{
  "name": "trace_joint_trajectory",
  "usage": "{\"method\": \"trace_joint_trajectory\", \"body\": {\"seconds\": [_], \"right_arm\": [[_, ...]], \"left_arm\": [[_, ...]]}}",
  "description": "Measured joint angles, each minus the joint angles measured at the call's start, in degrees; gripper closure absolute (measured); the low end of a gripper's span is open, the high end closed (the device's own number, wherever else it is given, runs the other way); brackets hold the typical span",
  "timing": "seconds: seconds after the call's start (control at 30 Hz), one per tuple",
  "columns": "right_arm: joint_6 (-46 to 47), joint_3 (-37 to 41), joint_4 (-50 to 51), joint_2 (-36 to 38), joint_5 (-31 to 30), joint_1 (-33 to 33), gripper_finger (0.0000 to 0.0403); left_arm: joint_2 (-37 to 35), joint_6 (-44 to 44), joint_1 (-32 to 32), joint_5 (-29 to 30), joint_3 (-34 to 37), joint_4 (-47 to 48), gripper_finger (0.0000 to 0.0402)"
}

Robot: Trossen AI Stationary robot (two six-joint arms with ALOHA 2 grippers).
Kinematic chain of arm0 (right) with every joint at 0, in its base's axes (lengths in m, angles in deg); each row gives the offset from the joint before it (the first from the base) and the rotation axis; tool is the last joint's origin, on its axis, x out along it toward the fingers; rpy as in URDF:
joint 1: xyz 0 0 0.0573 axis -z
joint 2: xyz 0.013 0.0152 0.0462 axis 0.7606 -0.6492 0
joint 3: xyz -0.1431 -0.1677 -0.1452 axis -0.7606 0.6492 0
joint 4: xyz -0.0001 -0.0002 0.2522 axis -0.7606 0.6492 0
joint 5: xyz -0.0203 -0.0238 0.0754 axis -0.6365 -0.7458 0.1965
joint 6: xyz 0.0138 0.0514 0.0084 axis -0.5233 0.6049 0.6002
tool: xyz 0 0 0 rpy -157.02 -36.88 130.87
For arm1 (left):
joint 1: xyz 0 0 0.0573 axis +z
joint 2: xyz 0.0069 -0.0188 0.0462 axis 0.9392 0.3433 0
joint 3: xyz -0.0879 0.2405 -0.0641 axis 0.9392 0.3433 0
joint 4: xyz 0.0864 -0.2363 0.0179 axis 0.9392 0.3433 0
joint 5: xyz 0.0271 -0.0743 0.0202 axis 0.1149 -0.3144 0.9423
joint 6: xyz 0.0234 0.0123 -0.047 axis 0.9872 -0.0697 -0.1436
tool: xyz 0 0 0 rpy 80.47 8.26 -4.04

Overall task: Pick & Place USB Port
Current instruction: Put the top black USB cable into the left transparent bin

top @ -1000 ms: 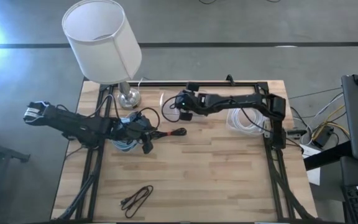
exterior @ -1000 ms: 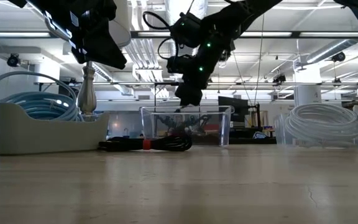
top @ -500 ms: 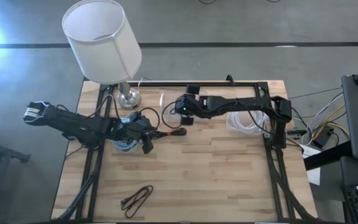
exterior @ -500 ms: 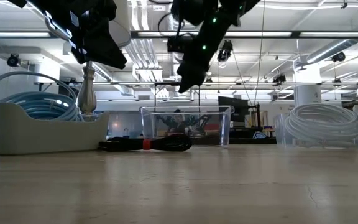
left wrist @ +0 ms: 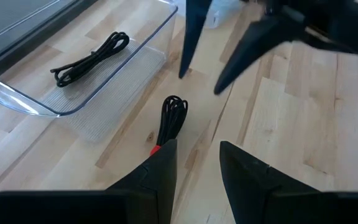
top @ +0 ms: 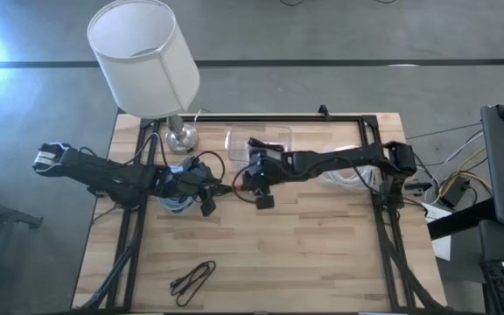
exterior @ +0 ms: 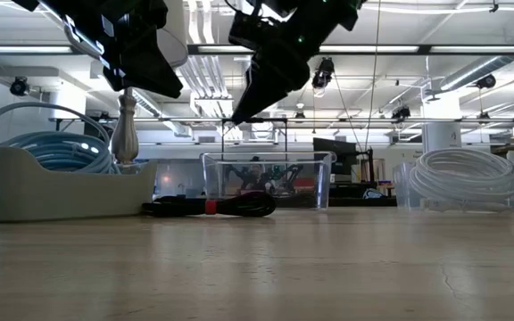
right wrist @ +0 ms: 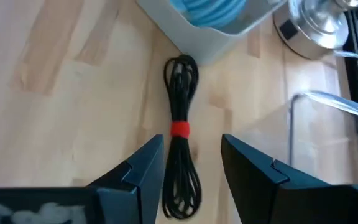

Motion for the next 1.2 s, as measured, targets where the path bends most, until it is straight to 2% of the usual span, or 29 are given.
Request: {"method": "trace_joint_trajectory", "body": {"seconds": [0.33, 0.6, 1.2], "right_arm": [[0.0, 6.7, -10.9, -0.4, 1.1, 0.0, 0.0247], [2.6, 11.0, -13.1, -0.4, 1.3, 1.2, 0.0248], [5.9, 21.9, -25.1, -0.4, 1.3, 2.1, 0.0248]], "left_arm": [[0.0, 0.0, 0.0, 0.0, 0.0, 0.0, 0.0278], [0.0, 0.0, 0.0, 0.0, 0.0, -0.2, 0.0278], [0.0, 0.0, 0.1, 0.2, 0.0, -1.0, 0.0278]]}}
